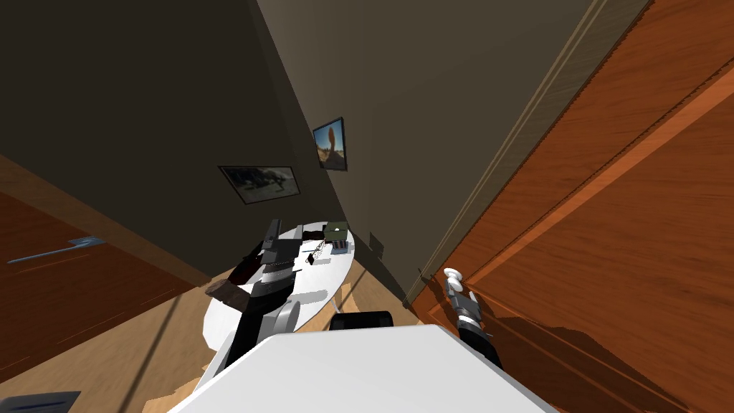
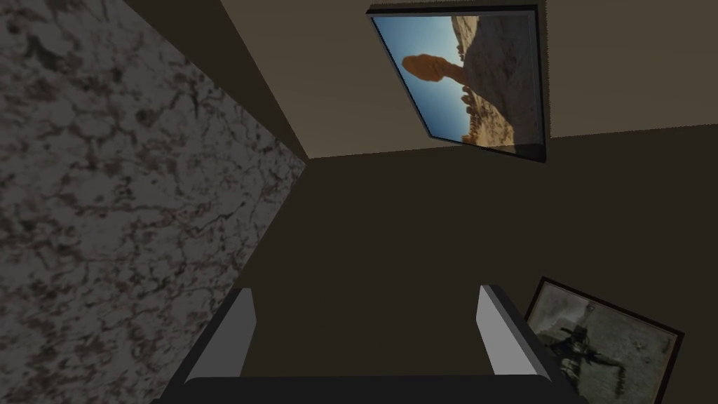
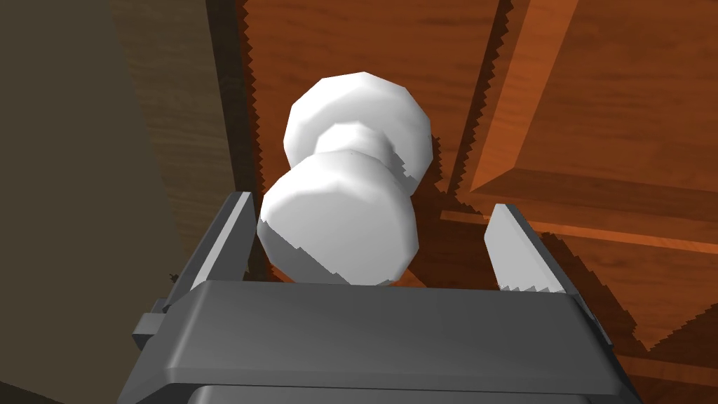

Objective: Pull the door open

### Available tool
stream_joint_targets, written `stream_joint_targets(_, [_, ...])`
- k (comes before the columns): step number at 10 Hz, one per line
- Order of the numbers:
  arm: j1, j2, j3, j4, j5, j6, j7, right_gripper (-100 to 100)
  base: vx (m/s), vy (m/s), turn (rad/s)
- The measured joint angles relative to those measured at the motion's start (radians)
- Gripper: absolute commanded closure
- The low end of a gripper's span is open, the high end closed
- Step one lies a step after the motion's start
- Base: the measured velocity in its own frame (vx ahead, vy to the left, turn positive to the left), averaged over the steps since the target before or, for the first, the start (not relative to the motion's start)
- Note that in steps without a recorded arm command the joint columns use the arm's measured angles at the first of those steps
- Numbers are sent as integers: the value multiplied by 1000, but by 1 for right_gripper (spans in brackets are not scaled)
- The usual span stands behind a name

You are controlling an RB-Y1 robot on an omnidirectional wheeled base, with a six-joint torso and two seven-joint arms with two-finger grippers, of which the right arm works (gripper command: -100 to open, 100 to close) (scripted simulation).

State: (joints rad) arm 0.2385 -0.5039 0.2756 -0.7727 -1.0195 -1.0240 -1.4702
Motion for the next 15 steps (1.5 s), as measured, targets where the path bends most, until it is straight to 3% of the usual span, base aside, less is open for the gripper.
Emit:
stream_joint_targets(8, [0,0,0,1,0,0,0,-100,1,-1,4])
stream_joint_targets(11, [-8,-13,24,23,15,-12,-33,-100,-3,5,-13])
stream_joint_targets(15, [-8,-15,26,23,16,-12,-35,-100,1,-1,3])
